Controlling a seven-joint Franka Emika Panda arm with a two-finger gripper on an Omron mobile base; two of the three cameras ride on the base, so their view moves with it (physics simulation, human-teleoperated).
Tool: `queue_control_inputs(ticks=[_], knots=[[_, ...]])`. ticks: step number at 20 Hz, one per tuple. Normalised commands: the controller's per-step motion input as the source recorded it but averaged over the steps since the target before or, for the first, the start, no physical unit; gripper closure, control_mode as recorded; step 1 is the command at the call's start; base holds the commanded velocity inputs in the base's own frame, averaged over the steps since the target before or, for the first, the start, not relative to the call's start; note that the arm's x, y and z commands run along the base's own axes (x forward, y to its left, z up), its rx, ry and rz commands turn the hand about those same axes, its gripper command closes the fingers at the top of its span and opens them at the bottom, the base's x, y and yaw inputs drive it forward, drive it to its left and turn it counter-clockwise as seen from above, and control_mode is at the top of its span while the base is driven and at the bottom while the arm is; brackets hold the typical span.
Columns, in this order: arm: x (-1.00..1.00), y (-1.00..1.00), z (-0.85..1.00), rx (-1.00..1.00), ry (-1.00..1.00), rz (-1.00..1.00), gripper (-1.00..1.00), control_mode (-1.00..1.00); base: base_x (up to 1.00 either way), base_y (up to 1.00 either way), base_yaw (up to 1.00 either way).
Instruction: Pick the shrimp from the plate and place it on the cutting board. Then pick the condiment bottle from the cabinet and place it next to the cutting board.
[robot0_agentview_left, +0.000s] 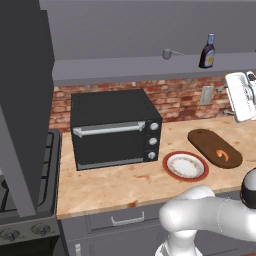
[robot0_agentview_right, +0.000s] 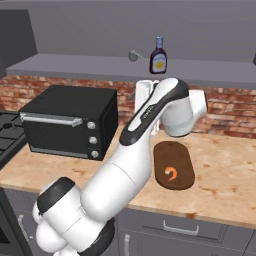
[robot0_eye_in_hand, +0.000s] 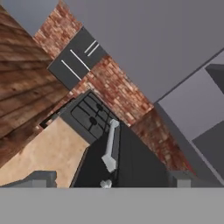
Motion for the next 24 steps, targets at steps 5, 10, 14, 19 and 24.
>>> queue_control_inputs(ticks=[5, 10, 14, 19, 24], knots=[[-0.08, 0.35, 0.35, -0.04, -0.02, 0.0, -1.0, -1.0, 0.0, 0.0, 0.0], [0.1, 0.35, 0.25, 0.0, 0.01, 0.0, -1.0, -1.0, 0.0, 0.0, 0.0], [0.44, 0.07, 0.28, 0.04, 0.1, -0.03, -1.0, -1.0, 0.0, 0.0, 0.0], [0.5, 0.0, 0.18, 0.14, 0.15, -0.07, -1.0, -1.0, 0.0, 0.0, 0.0], [0.42, 0.0, 0.27, 0.21, 0.17, -0.07, -1.0, -1.0, 0.0, 0.0, 0.0]])
